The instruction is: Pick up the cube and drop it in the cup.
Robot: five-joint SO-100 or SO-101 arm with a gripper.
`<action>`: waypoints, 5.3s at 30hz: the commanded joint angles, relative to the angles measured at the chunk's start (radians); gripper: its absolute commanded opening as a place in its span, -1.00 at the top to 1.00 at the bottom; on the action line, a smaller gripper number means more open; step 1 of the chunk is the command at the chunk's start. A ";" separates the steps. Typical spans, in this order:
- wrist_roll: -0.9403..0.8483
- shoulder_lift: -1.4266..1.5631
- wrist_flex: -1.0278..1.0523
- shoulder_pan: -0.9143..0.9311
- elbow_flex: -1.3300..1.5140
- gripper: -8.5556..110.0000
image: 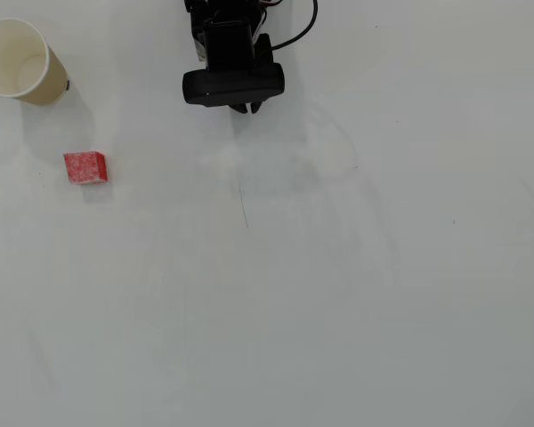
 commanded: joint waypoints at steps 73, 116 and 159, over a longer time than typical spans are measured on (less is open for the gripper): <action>-0.002 0.026 -0.752 0.170 0.035 0.86; -0.003 0.026 -0.514 0.796 0.035 0.86; 0.012 -0.479 -0.595 0.724 -0.367 0.35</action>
